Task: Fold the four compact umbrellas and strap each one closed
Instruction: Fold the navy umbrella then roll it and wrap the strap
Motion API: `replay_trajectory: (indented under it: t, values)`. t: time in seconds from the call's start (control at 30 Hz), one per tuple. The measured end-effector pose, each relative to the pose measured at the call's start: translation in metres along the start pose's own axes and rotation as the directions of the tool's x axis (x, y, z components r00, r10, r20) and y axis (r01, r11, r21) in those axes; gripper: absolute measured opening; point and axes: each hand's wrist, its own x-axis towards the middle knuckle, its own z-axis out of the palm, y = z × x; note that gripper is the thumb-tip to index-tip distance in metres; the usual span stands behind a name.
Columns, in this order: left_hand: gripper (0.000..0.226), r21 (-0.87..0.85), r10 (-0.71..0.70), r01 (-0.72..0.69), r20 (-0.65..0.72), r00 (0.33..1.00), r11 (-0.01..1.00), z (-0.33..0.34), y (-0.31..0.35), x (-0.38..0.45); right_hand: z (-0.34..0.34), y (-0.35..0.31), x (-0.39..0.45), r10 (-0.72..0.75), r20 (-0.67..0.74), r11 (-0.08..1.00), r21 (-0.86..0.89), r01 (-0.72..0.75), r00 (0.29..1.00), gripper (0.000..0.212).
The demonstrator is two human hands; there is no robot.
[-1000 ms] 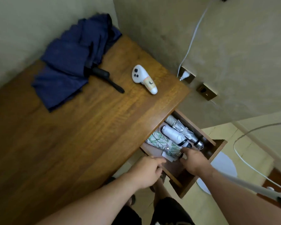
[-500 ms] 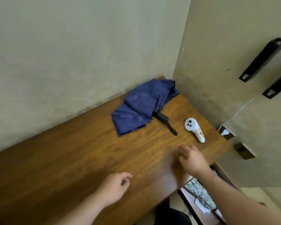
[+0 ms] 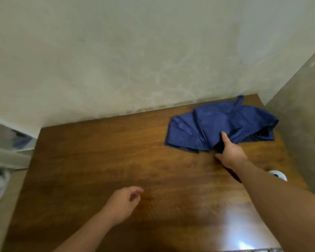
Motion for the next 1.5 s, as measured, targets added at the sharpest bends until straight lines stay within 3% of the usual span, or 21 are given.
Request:
replay_trajectory:
  t: [0.13,0.23,0.33,0.4,0.47,0.57,0.67,0.77,0.87,1.0,1.07,1.17,1.4,1.5]
  values:
    - [0.031,-0.033,-0.010,0.007,-0.073,0.997,0.999,0.005,0.011,-0.002,0.013,-0.034,-0.013,0.018,0.105,0.995,0.096,-0.028,0.994,0.101]
    - [0.035,-0.042,0.030,-0.038,-0.168,0.985,0.998,0.005,0.017,-0.001,0.024,-0.053,-0.037,-0.110,0.217,0.974,0.218,0.062,0.970,0.095]
    - [0.057,-0.094,0.020,-0.048,-0.275,0.961,0.994,-0.002,0.021,-0.001,0.025,-0.078,-0.065,-0.220,0.201,0.945,0.288,0.157,0.955,0.080]
    - [0.077,-0.202,-0.079,0.002,-0.373,0.924,0.979,-0.016,0.025,-0.004,0.023,-0.097,-0.083,-0.271,0.200,0.913,0.364,0.186,0.941,0.070]
    - [0.083,-0.331,-0.169,0.015,-0.442,0.881,0.944,-0.037,0.023,-0.007,0.019,-0.112,-0.094,-0.307,0.272,0.848,0.513,0.132,0.912,0.053]
    - [0.066,-0.674,-0.284,-0.126,-0.464,0.839,0.728,-0.071,0.016,-0.013,0.002,-0.130,-0.107,-0.331,0.458,0.738,0.670,-0.075,0.825,0.027]
    - [0.052,-0.860,-0.381,-0.182,-0.389,0.839,0.477,-0.096,0.002,-0.021,-0.015,-0.147,-0.125,-0.349,0.585,0.696,0.685,-0.216,0.732,0.020]
    - [0.060,-0.910,-0.328,-0.080,-0.227,0.917,0.407,-0.110,-0.009,-0.032,-0.018,-0.161,-0.141,-0.332,0.644,0.666,0.677,-0.313,0.689,0.024]
    - [0.055,-0.941,-0.277,-0.049,-0.148,0.949,0.335,-0.119,-0.007,-0.046,-0.013,-0.177,-0.161,-0.348,0.657,0.591,0.708,-0.387,0.669,0.024]
    - [0.048,-0.942,-0.101,-0.025,-0.062,0.993,0.335,-0.123,-0.028,-0.072,0.005,-0.198,-0.189,-0.321,0.669,0.535,0.712,-0.454,0.670,0.031]
    - [0.036,-0.947,0.003,-0.092,-0.096,0.995,0.307,-0.125,-0.048,-0.077,0.017,-0.207,-0.201,-0.317,0.662,0.489,0.728,-0.482,0.679,0.029]
    - [0.031,-0.913,0.130,-0.186,-0.148,0.980,0.362,-0.133,-0.064,-0.087,0.034,-0.221,-0.219,-0.310,0.645,0.449,0.747,-0.491,0.698,0.026]
    - [0.029,-0.898,0.098,-0.200,-0.176,0.980,0.392,-0.154,-0.119,-0.092,0.067,-0.232,-0.251,-0.309,0.633,0.532,0.734,-0.423,0.710,0.052]
    - [0.029,-0.902,0.087,-0.204,-0.185,0.979,0.381,-0.158,-0.133,-0.090,0.071,-0.242,-0.264,-0.297,0.576,0.596,0.735,-0.324,0.761,0.044]
